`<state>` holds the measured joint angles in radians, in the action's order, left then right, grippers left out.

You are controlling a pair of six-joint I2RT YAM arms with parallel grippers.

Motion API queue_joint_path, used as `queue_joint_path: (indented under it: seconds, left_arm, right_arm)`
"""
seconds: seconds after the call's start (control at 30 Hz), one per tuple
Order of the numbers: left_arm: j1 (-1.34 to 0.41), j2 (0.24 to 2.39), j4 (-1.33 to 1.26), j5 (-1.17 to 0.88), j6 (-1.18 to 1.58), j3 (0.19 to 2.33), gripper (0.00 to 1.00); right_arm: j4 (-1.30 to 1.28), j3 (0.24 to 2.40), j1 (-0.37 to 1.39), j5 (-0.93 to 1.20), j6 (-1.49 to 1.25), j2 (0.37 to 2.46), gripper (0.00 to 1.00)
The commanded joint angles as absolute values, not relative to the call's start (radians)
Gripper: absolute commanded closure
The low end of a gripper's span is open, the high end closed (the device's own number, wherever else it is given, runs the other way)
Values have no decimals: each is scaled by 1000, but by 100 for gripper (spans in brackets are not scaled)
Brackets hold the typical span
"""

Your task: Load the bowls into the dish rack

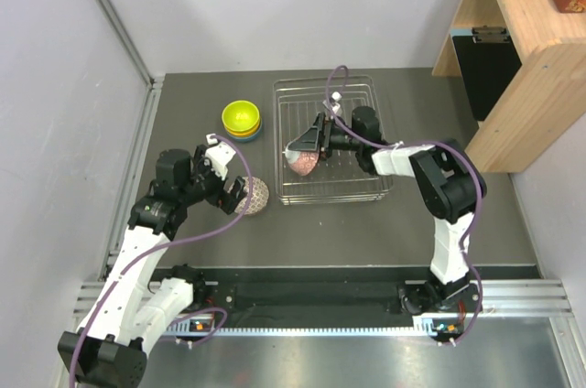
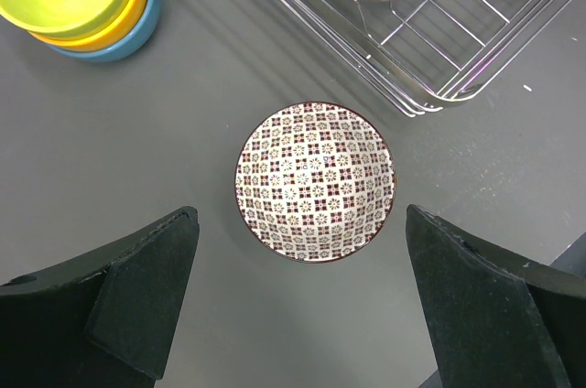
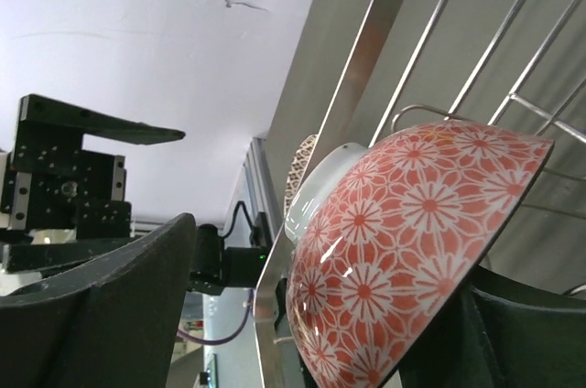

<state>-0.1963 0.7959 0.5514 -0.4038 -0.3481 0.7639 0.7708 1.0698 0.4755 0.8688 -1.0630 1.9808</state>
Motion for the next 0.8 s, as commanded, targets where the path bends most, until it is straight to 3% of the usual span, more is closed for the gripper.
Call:
queue_joint_path:
  seconds: [0.0, 0.27, 0.53, 0.77]
  left_arm:
    - [-192, 790, 548, -423, -367, 781, 1]
    - [-192, 793, 552, -410, -382, 782, 1]
    - [-192, 837, 526, -350, -413, 788, 1]
    - [-192, 978, 408, -244, -402, 775, 1]
  right_arm:
    - [570, 1164, 468, 830, -903, 1904, 22]
    - [180, 1282, 466, 669, -691, 1865, 7]
    - [-142, 1458, 472, 460, -519, 1878, 5]
    - [-219, 1506, 474, 368, -446, 1878, 2]
